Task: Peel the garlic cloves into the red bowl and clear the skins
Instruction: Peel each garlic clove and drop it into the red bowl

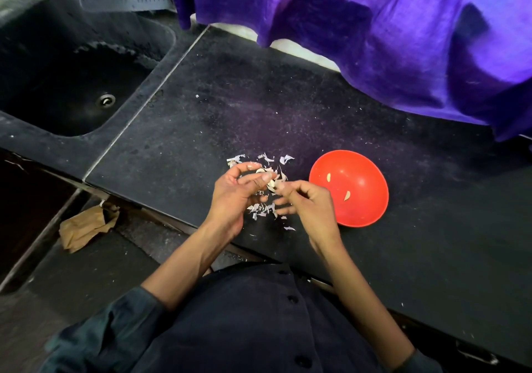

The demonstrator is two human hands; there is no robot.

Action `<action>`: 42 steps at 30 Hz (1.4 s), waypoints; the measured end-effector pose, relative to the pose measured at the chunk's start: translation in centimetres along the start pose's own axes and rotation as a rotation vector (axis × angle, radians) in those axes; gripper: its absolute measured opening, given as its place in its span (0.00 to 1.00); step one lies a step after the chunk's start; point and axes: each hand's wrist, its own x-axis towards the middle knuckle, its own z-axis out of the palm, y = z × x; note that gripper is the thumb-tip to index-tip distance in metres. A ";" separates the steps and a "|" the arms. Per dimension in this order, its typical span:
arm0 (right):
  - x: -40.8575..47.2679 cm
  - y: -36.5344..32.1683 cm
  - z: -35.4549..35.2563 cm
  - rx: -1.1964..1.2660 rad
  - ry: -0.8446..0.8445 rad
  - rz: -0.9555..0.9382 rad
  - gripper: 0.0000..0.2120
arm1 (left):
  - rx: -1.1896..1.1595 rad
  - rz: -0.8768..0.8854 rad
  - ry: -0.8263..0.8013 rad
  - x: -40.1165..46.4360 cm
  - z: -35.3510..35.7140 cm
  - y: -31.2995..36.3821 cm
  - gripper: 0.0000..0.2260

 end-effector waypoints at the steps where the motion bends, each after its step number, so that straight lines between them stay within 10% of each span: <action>1: 0.0 0.0 0.0 0.045 -0.012 0.009 0.04 | 0.016 0.015 -0.009 0.0 0.1 -0.1 0.12; 9: -0.3 -0.3 0.4 0.256 -0.060 0.070 0.17 | 0.173 0.099 -0.046 -0.2 0.0 -0.8 0.12; 31: 0.5 1.0 -7.3 -0.151 0.340 -0.183 0.07 | 0.647 0.179 -0.162 2.0 3.6 -3.3 0.09; 42: 1.4 1.5 -9.0 -0.243 0.129 -0.157 0.12 | 0.857 0.266 0.100 2.2 0.6 -3.8 0.18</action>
